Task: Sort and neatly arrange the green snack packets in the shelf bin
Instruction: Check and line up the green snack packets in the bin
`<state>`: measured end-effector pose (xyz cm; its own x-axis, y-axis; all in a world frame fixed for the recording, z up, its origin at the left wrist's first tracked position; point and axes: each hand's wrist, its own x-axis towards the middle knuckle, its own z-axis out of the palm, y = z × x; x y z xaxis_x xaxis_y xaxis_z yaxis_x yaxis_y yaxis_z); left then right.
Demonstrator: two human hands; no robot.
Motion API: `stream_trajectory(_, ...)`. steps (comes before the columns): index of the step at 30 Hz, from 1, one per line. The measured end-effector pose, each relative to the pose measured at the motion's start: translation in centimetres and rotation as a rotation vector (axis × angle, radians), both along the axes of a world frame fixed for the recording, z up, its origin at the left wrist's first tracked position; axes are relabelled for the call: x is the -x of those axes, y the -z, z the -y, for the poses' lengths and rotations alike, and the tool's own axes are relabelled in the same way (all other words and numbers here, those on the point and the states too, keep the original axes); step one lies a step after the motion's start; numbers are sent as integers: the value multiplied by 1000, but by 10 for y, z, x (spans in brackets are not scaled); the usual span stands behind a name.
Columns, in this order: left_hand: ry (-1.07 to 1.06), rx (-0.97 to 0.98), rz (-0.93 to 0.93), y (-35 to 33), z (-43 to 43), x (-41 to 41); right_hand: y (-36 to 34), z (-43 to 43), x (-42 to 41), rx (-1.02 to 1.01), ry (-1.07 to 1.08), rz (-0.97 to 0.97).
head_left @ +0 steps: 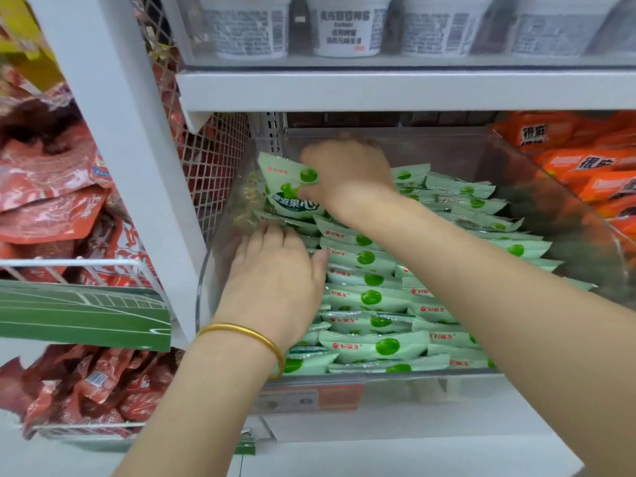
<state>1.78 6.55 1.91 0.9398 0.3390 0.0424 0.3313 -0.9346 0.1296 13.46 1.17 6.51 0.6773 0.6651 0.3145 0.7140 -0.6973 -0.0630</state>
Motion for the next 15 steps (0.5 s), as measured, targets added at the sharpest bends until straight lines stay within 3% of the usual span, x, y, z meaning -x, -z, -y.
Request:
stream_trajectory(7,0,115,105,1,-3,5,22,-18,-7,175,-61,31)
stream_trajectory(12,-23,164,142,1,-4,5,5,-5,-1,6,-185,-87)
stream_trajectory(15,-25,168,147,1,-4,5,11,-6,1,199,-200,-40)
